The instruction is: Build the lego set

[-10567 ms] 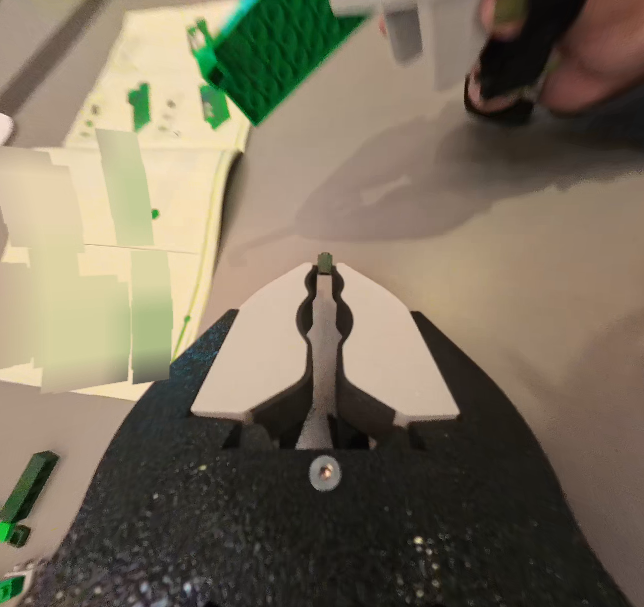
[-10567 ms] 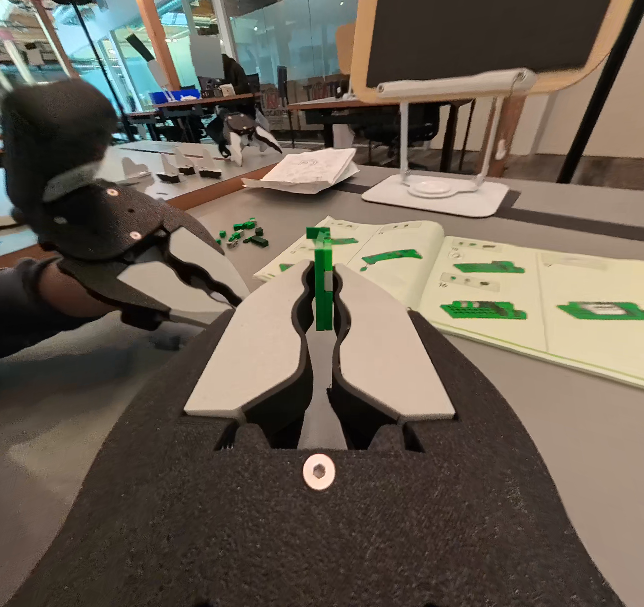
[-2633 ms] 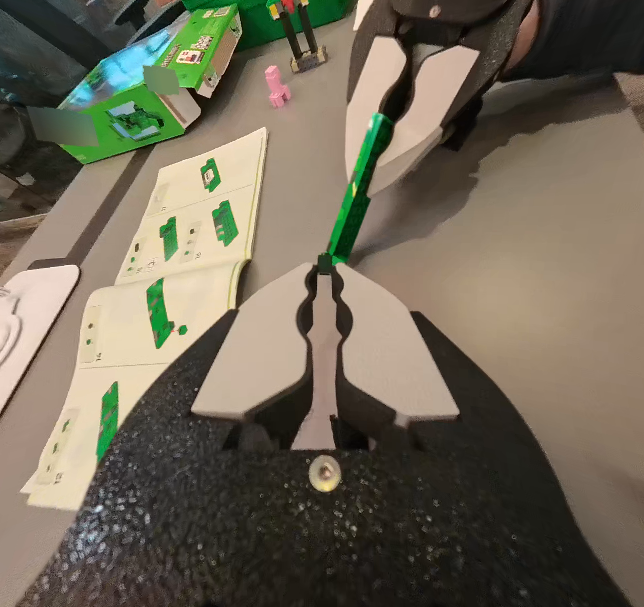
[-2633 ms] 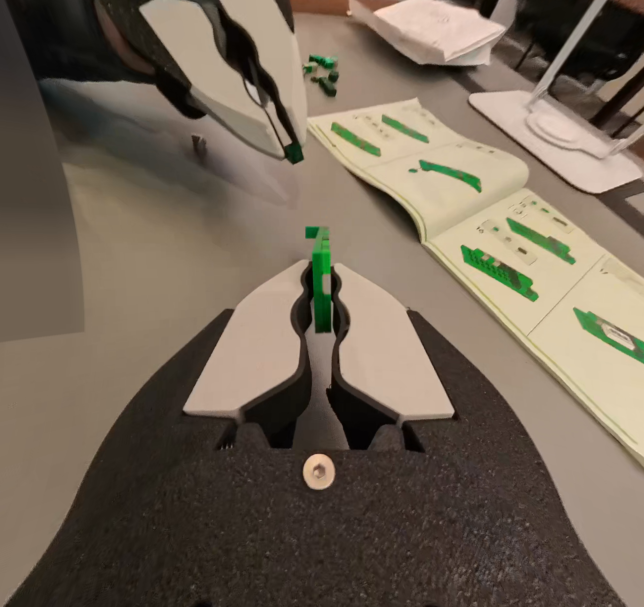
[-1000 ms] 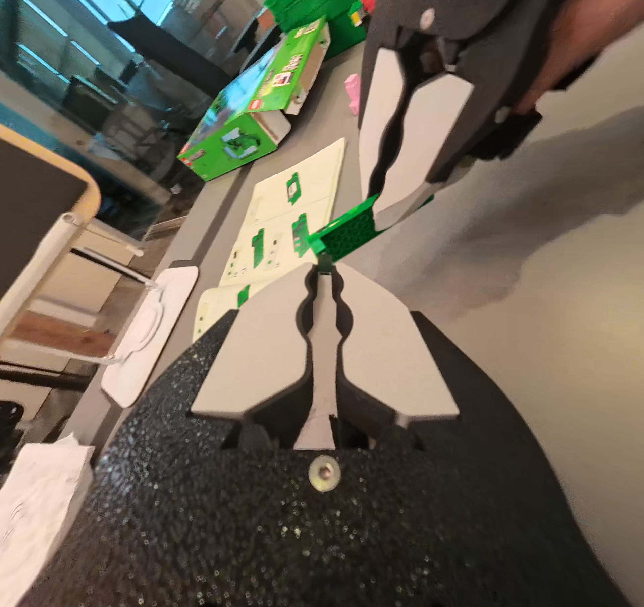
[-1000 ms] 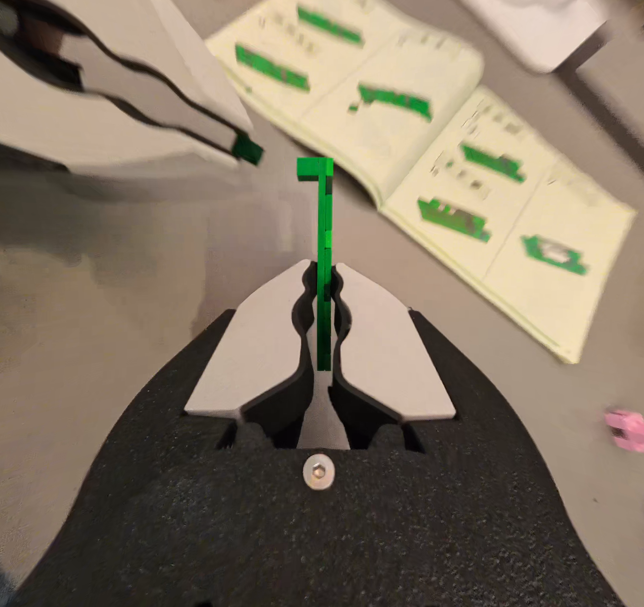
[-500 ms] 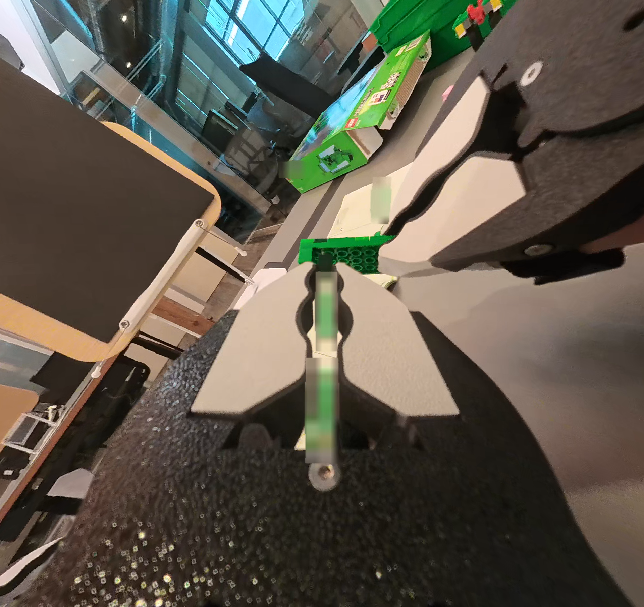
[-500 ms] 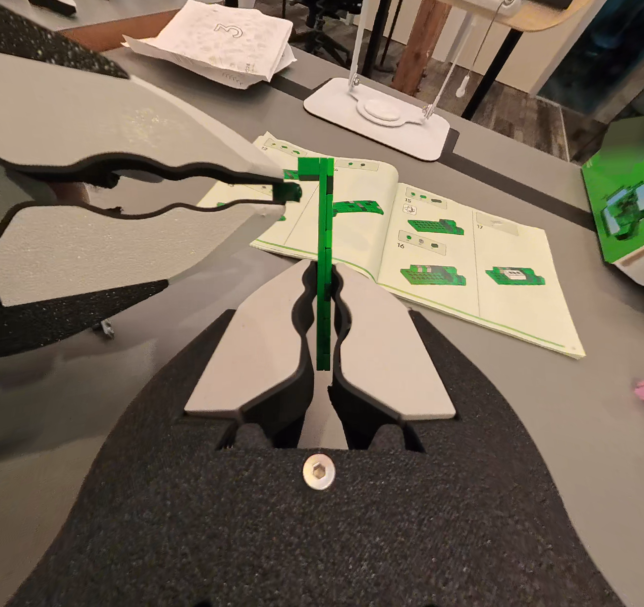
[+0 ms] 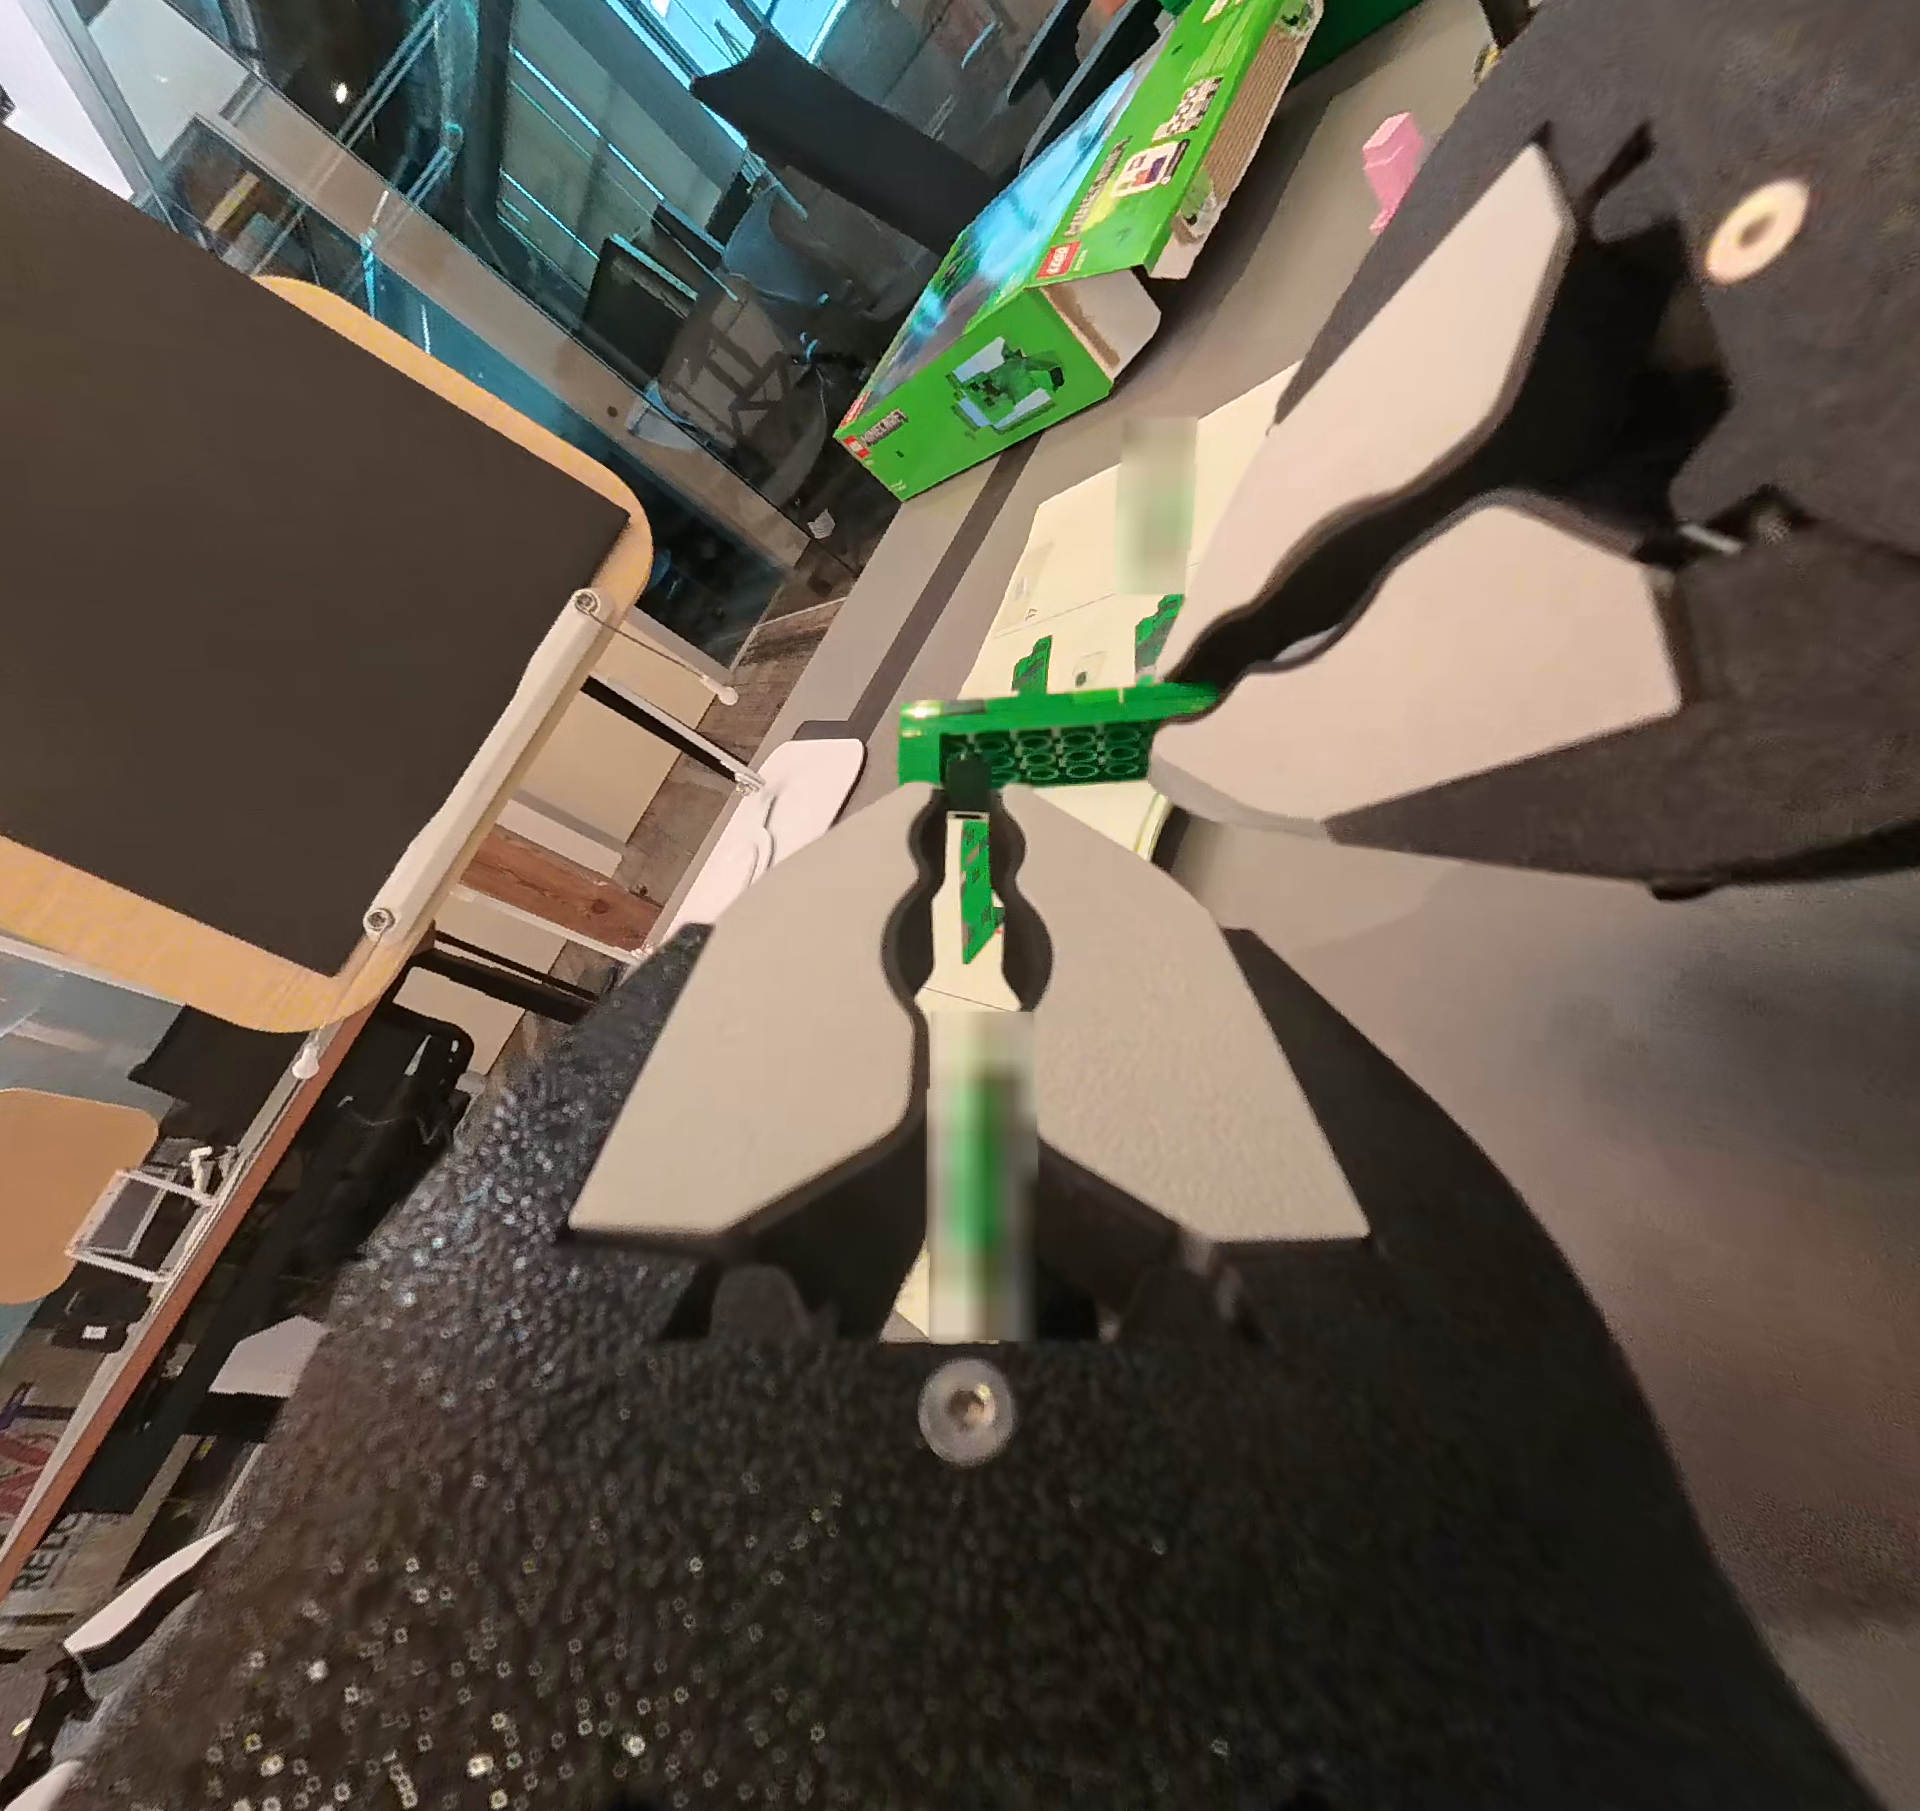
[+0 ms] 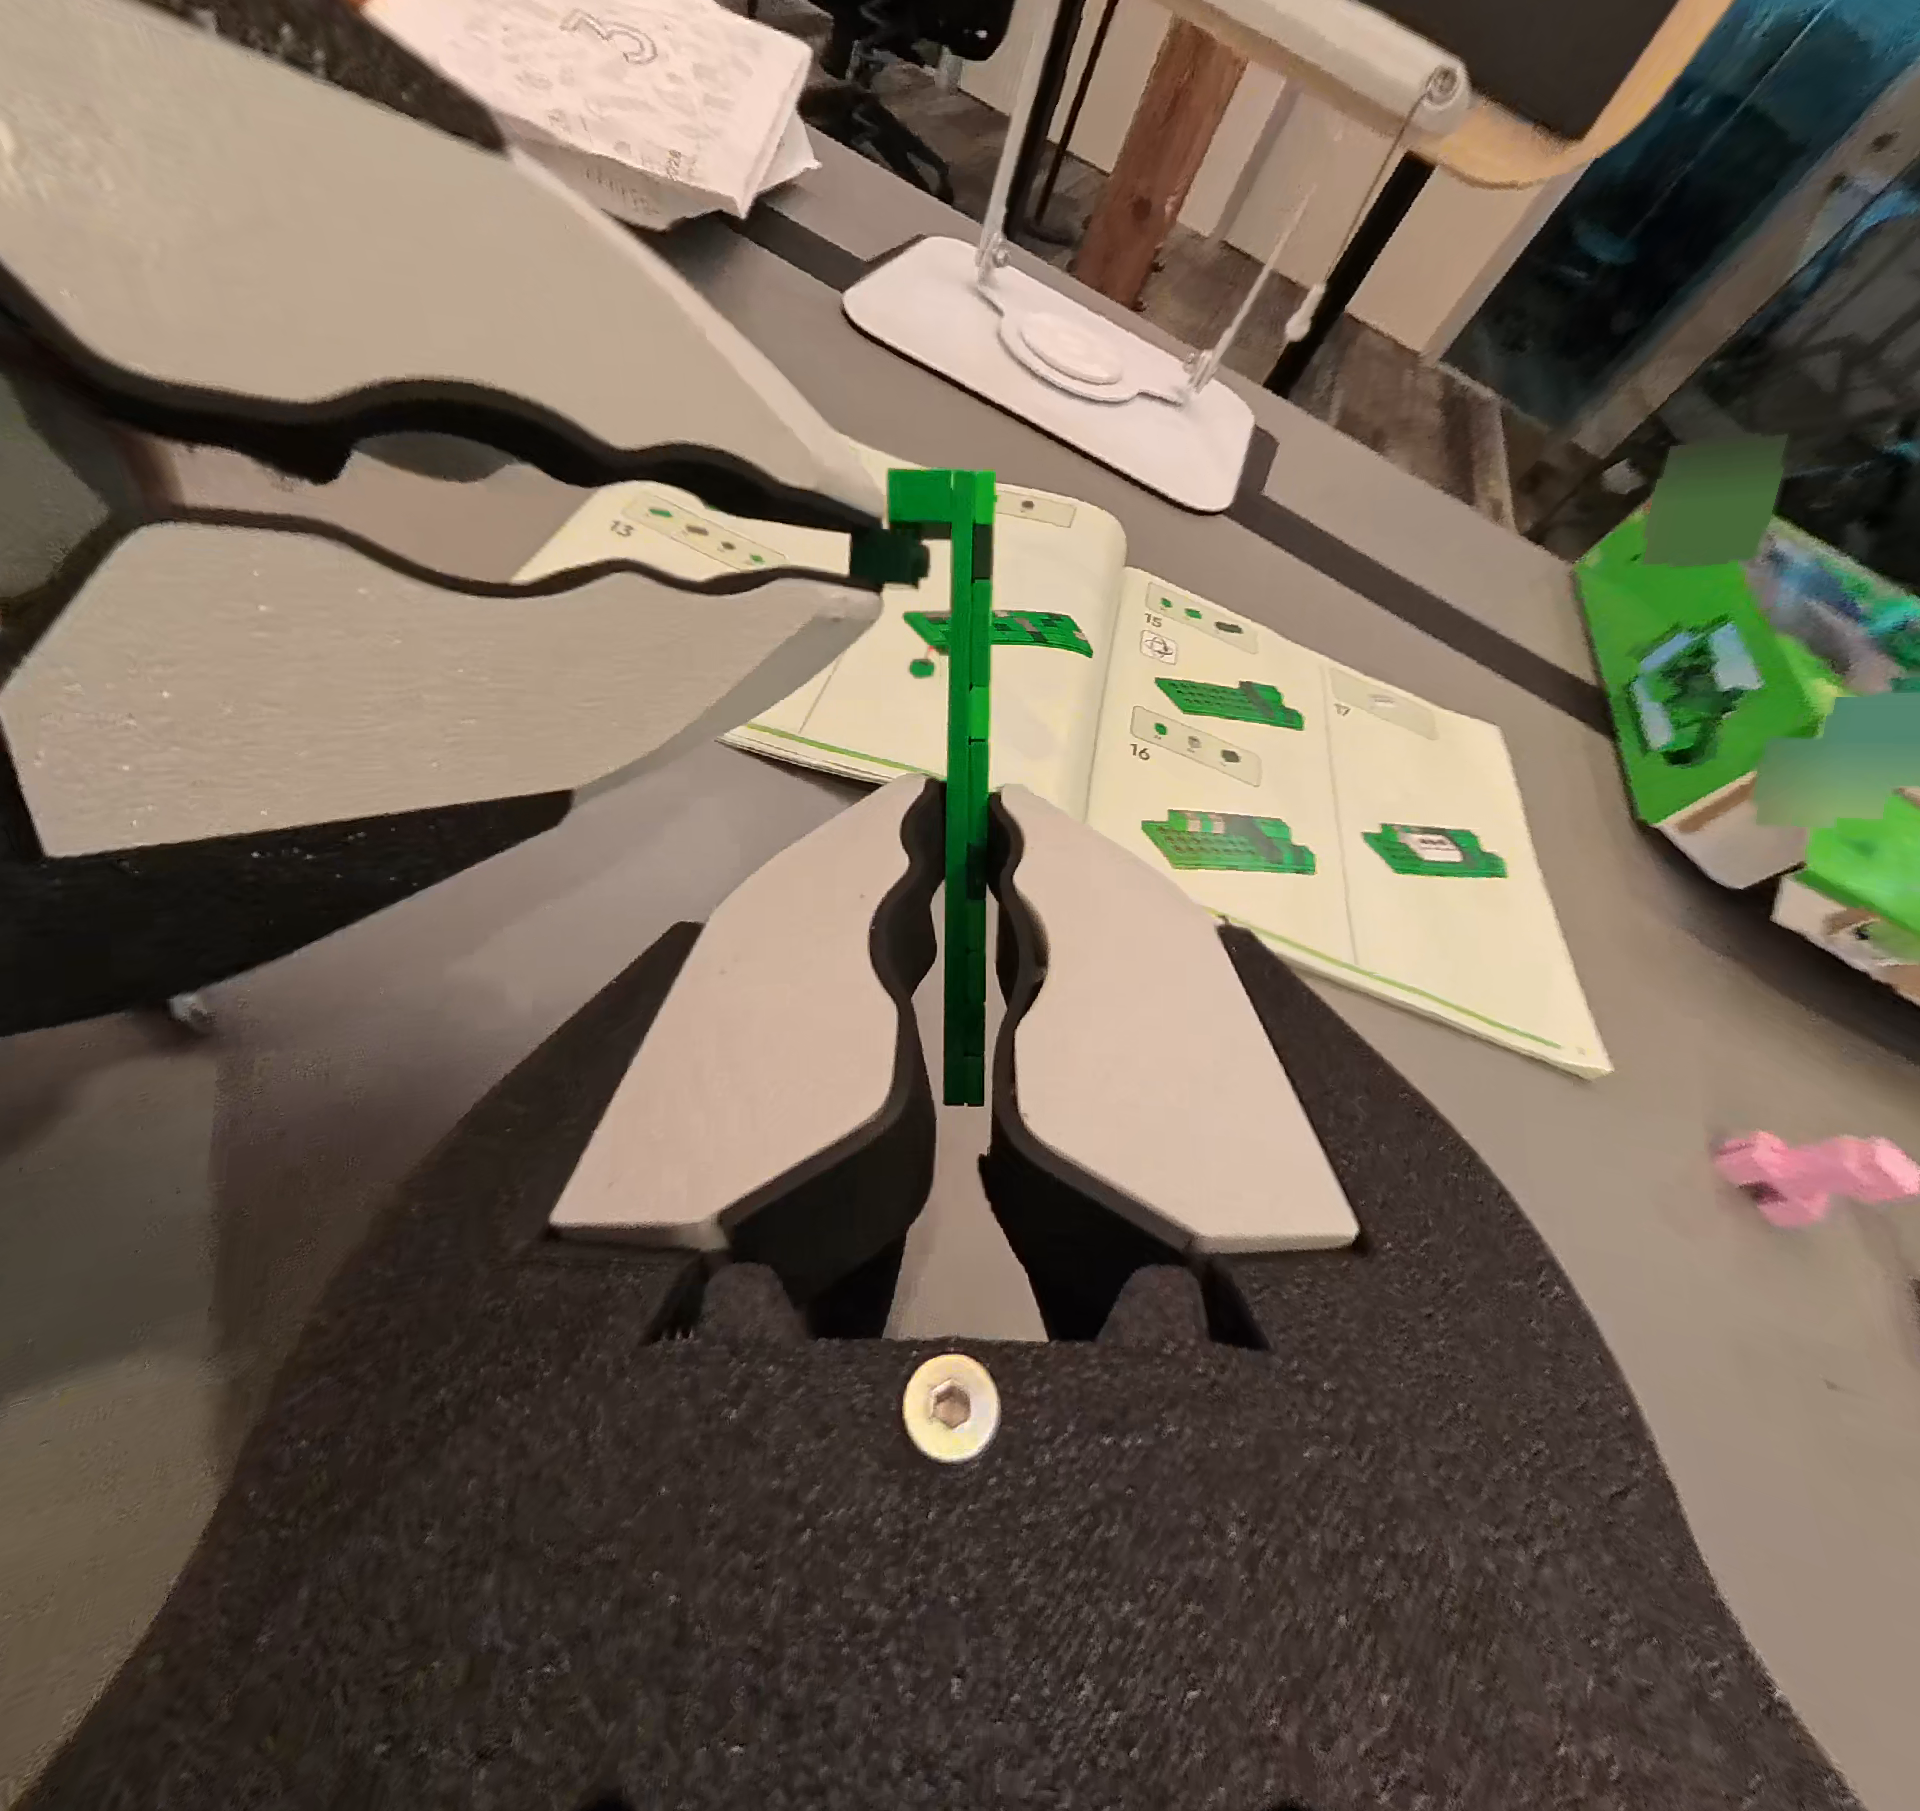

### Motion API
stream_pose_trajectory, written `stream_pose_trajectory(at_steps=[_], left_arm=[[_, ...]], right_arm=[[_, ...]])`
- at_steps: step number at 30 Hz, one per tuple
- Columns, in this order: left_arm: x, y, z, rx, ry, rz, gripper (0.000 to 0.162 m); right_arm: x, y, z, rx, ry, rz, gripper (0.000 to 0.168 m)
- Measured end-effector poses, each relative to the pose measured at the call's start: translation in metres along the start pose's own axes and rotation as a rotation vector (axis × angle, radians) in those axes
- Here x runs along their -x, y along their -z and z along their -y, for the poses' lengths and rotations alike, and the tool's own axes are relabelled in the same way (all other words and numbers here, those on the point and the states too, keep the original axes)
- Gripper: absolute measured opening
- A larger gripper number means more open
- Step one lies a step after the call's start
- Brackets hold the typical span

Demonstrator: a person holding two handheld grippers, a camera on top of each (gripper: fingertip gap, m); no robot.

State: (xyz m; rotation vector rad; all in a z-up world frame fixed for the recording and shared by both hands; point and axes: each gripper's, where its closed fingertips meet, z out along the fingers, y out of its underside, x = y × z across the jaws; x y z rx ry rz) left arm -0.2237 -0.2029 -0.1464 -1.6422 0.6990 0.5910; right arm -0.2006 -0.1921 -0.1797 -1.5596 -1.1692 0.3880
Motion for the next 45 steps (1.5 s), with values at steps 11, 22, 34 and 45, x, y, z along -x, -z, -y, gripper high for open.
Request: stream_pose_trajectory(at_steps=[11,22,34,45], left_arm=[[0.001,-0.002,-0.005,0.038,-0.018,0.005,0.007],[-0.008,0.005,0.013,-0.11,0.456,-0.253,0.007],[-0.002,0.012,0.02,-0.34,1.186,-0.651,0.007],[-0.006,0.012,0.011,-0.286,1.232,-0.73,0.007]], right_arm=[[0.001,-0.006,-0.001,0.011,0.068,-0.075,0.006],[-0.01,0.003,0.011,-0.128,0.098,-0.118,0.006],[-0.012,0.009,0.019,-0.21,0.193,-0.04,0.006],[-0.006,0.005,0.01,-0.16,0.323,0.055,0.006]])
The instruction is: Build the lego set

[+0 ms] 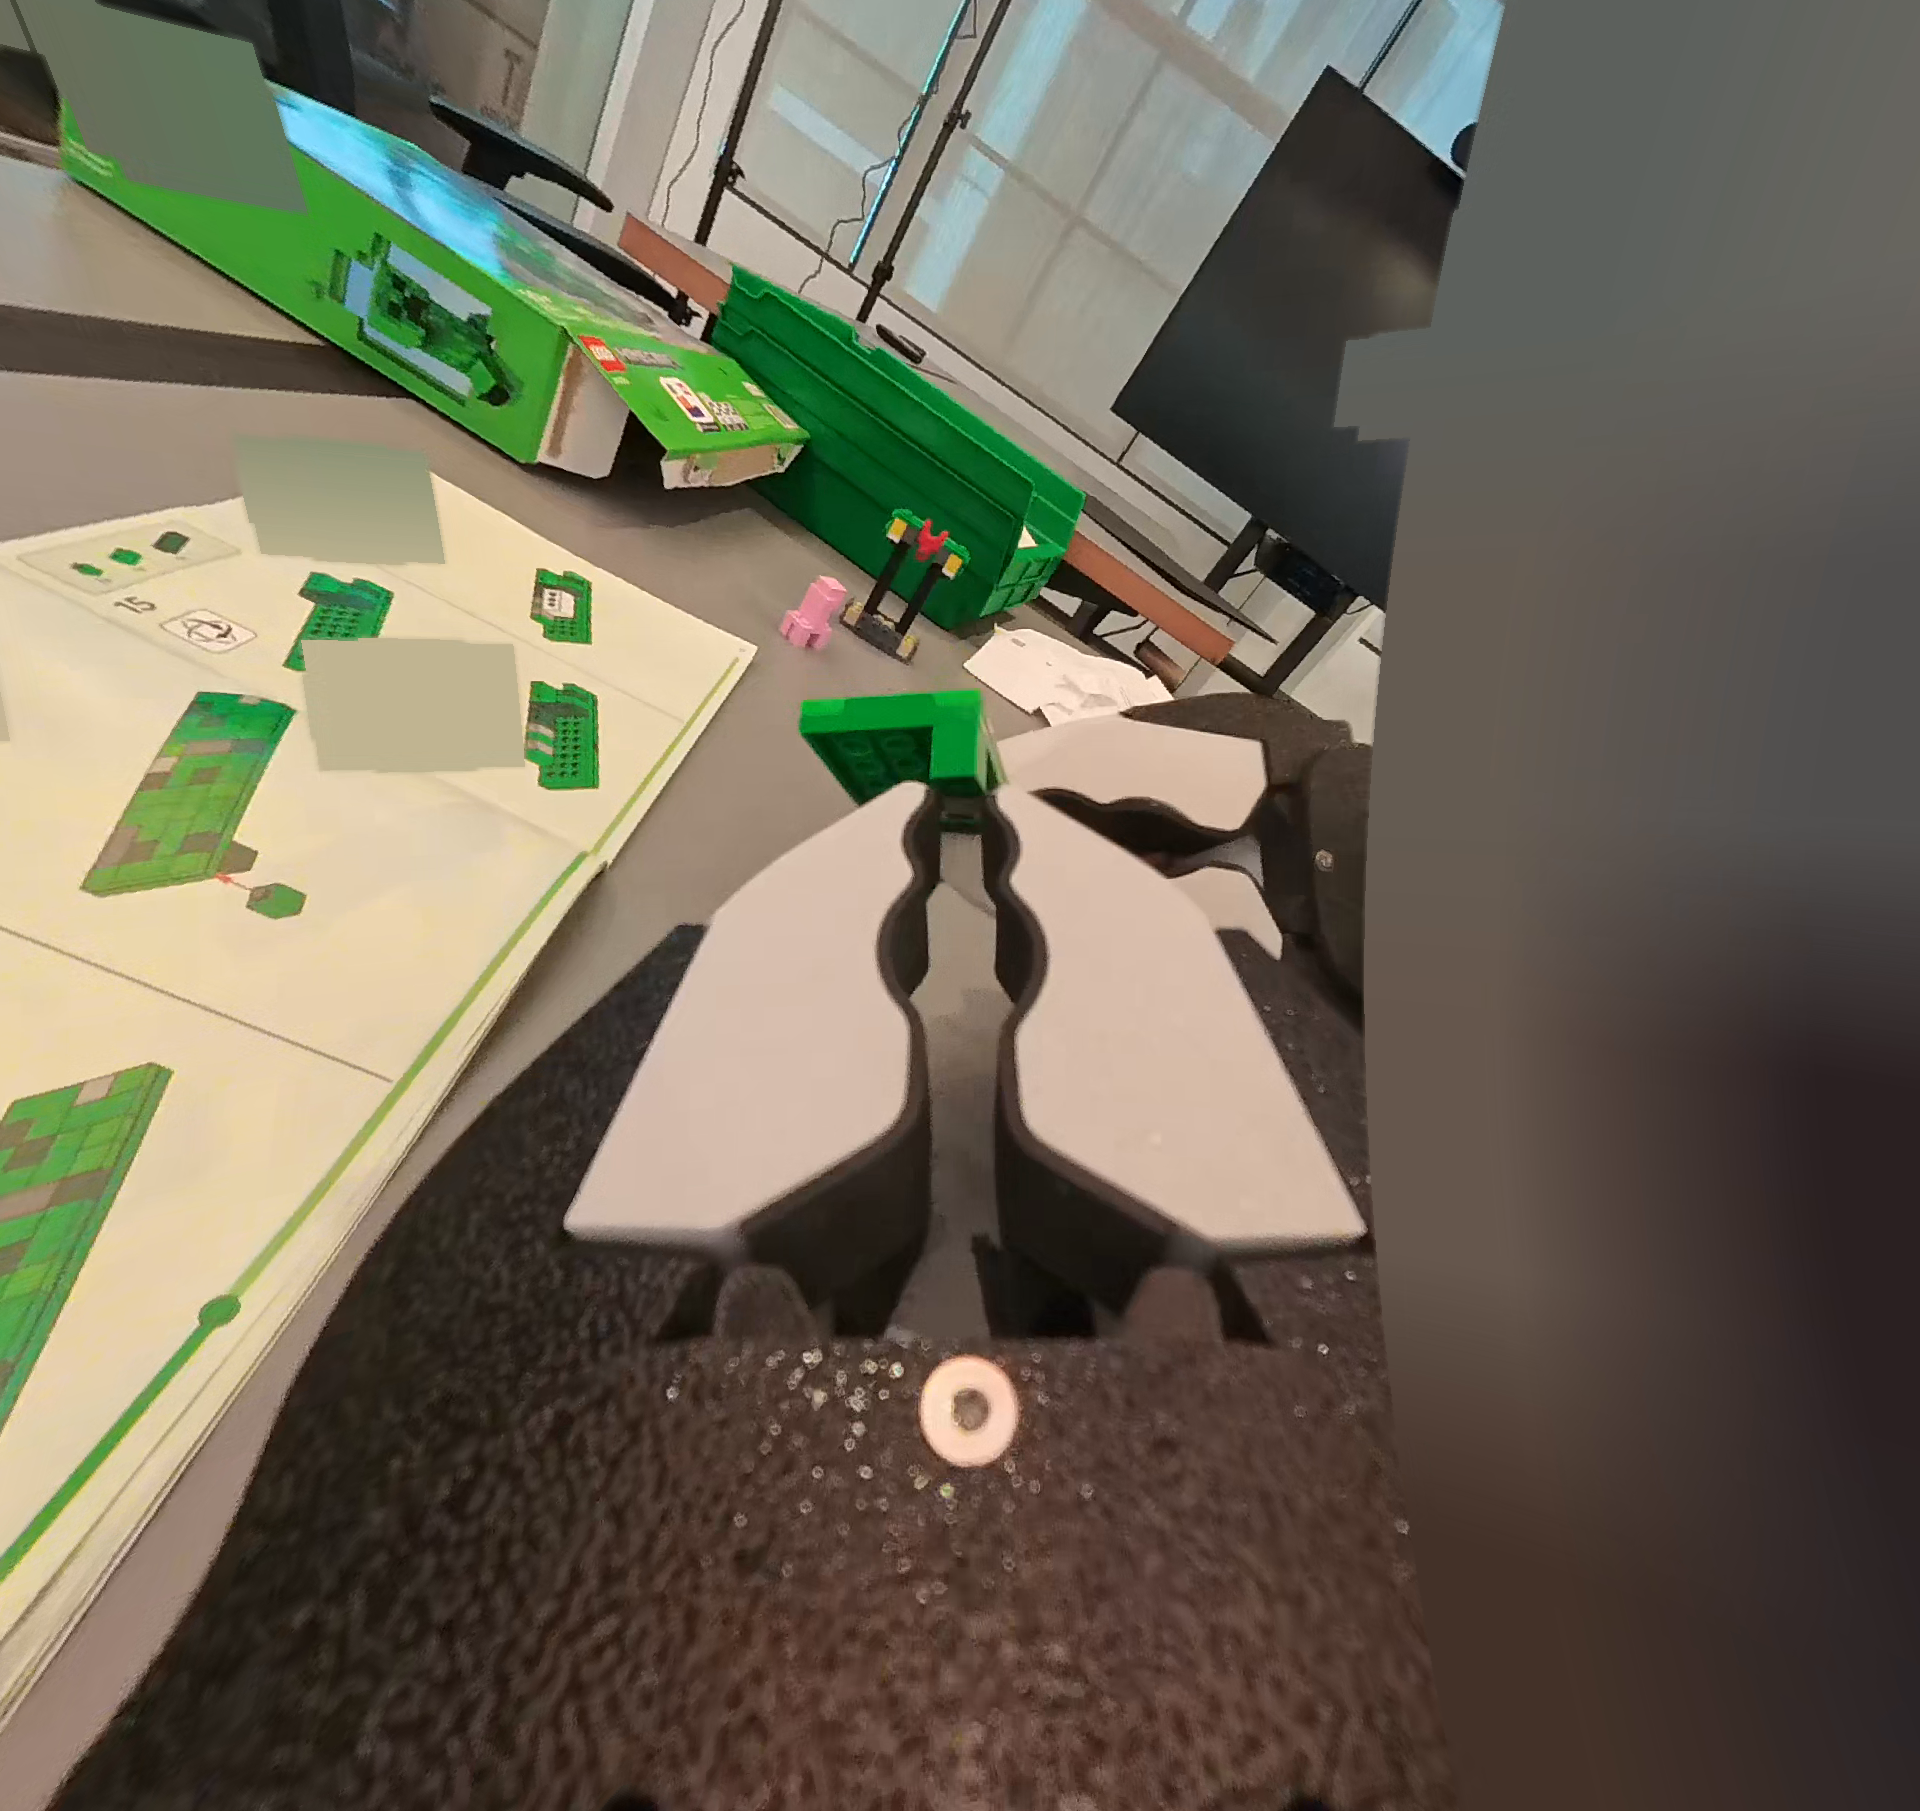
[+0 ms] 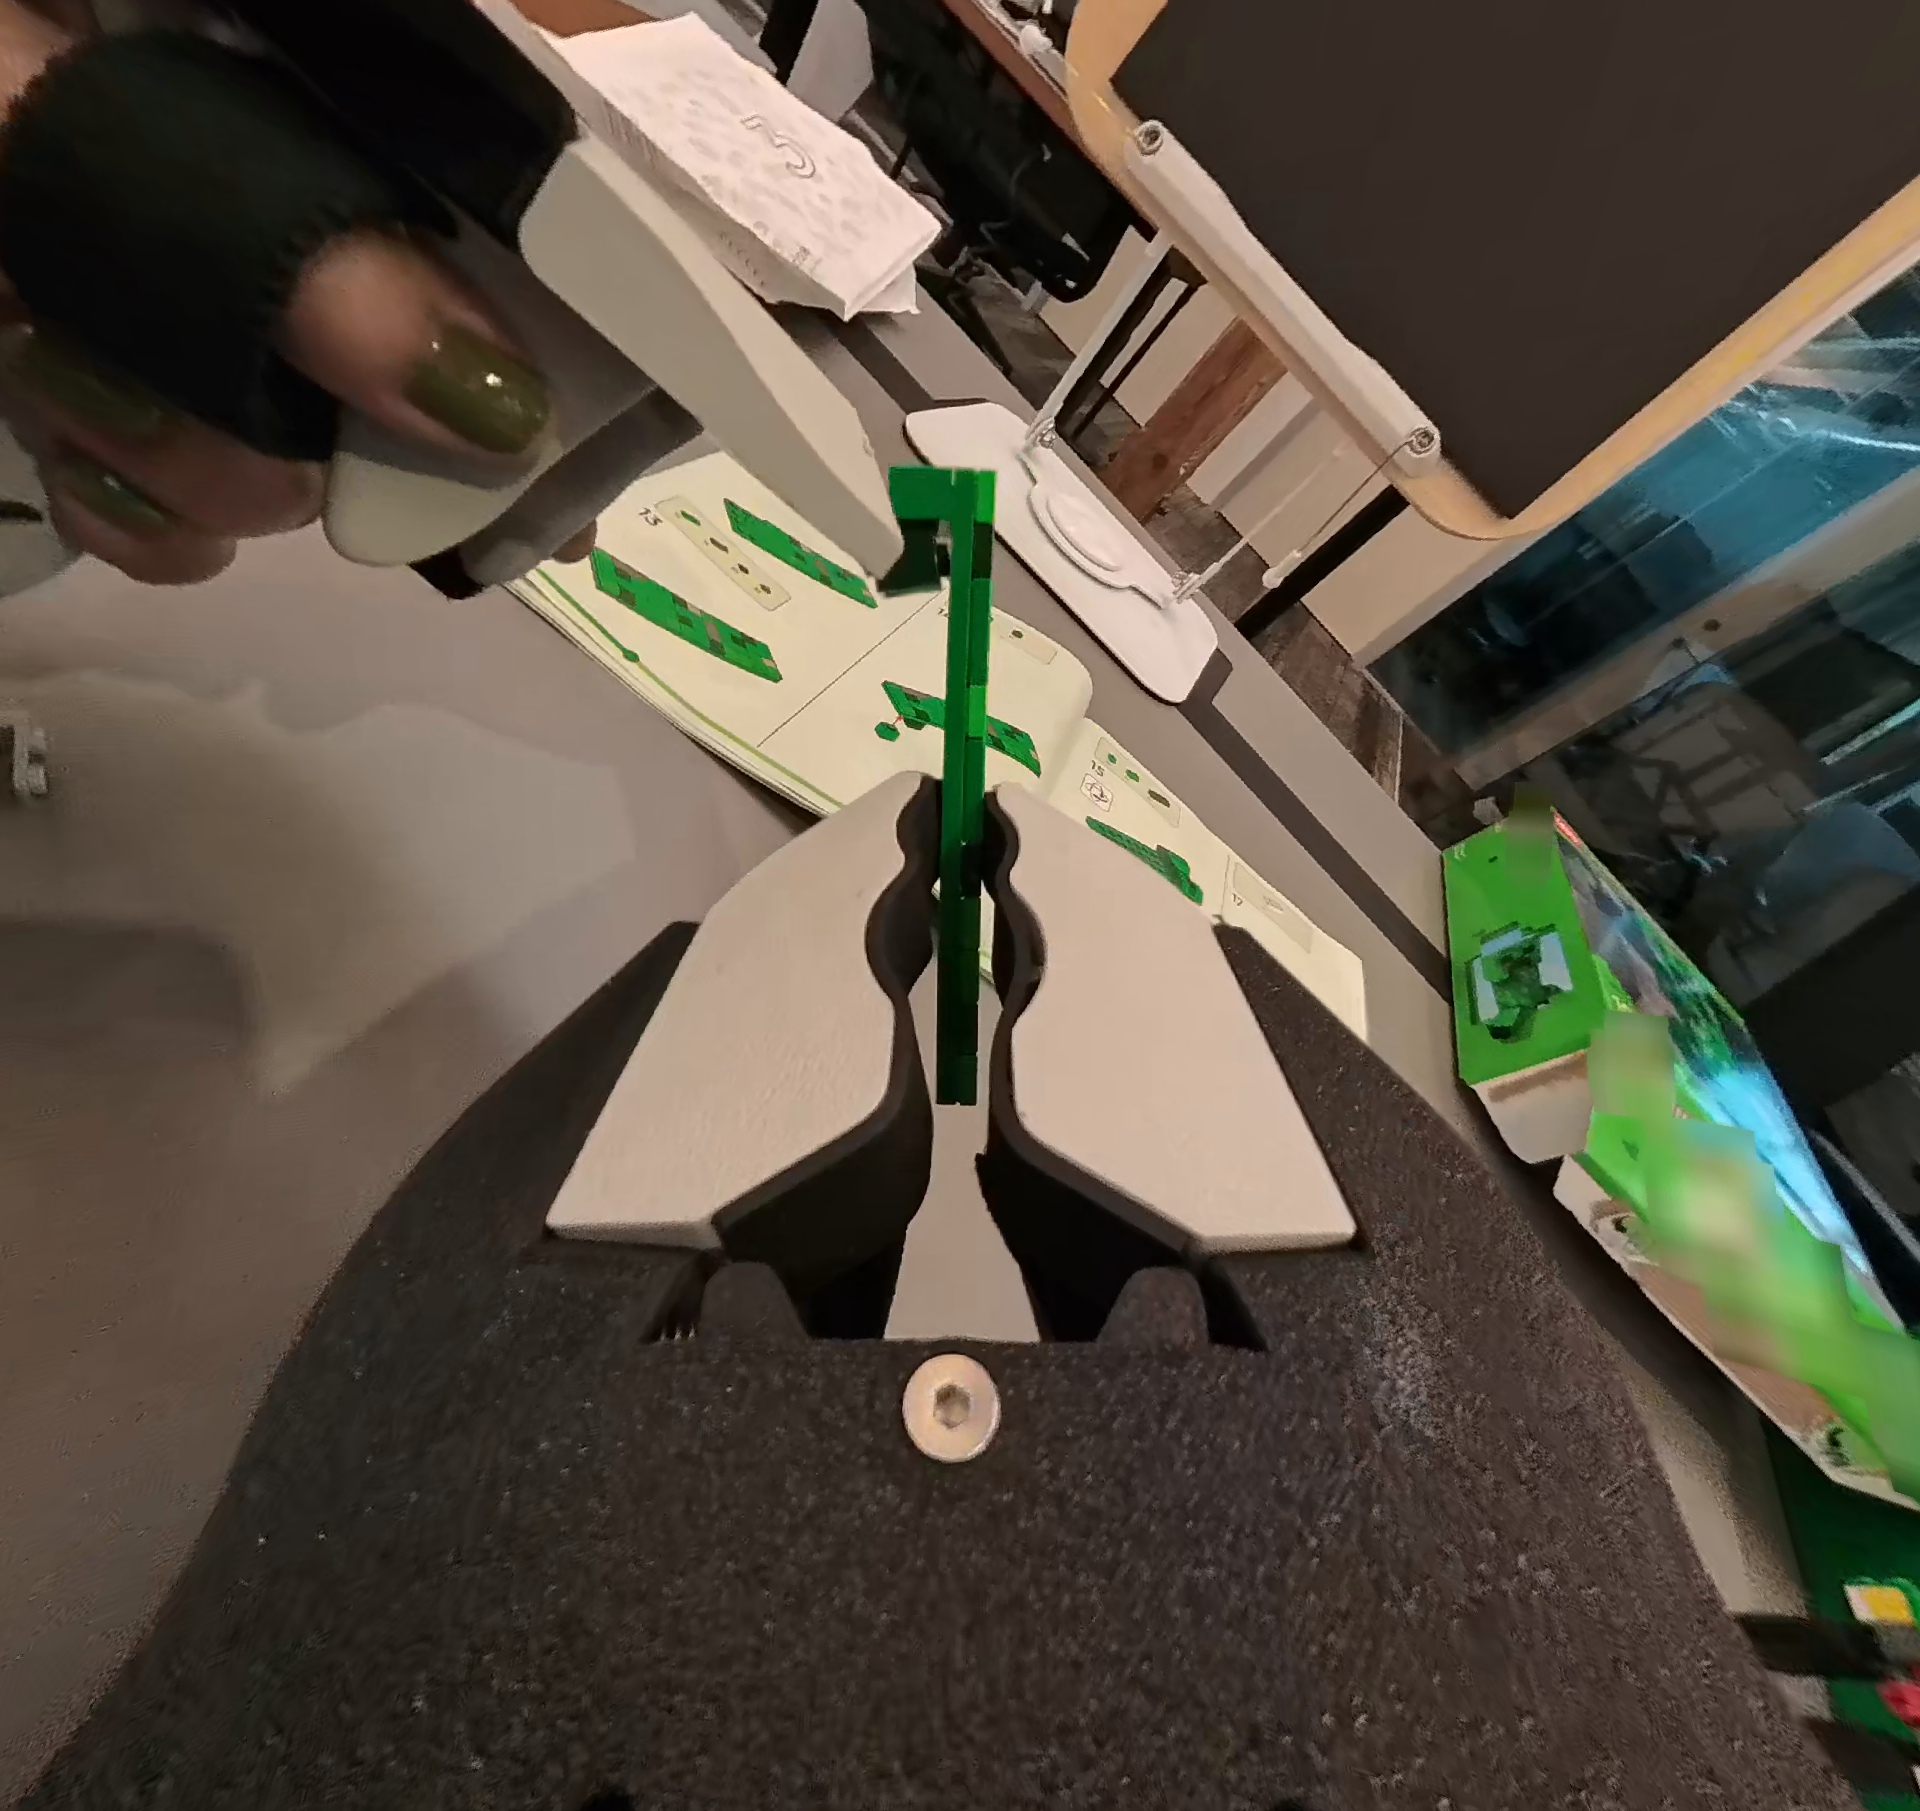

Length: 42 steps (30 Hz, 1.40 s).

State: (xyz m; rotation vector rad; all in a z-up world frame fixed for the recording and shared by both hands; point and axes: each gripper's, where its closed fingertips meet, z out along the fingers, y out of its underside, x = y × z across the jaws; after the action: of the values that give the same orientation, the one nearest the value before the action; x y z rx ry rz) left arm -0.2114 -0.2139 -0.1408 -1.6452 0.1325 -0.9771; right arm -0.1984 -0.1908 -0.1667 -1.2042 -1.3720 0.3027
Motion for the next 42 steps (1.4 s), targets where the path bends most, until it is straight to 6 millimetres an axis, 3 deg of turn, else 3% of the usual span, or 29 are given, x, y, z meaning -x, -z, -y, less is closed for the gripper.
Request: stream_pose_trajectory(at_steps=[14,19,31,42], left_arm=[[0.003,0.0,-0.006,0.033,0.034,-0.019,0.007],[0.003,0.001,-0.004,-0.001,0.031,-0.022,0.007],[0.011,0.003,-0.016,0.097,0.049,0.004,0.007],[0.021,-0.002,-0.036,0.138,0.187,0.016,0.007]], right_arm=[[0.005,0.001,-0.007,0.049,0.126,-0.022,0.007],[0.012,-0.001,-0.006,0.032,0.076,-0.011,0.009],[0.017,-0.003,-0.015,0.057,0.286,0.021,0.009],[0.029,0.002,-0.036,0.293,0.159,0.151,0.01]])
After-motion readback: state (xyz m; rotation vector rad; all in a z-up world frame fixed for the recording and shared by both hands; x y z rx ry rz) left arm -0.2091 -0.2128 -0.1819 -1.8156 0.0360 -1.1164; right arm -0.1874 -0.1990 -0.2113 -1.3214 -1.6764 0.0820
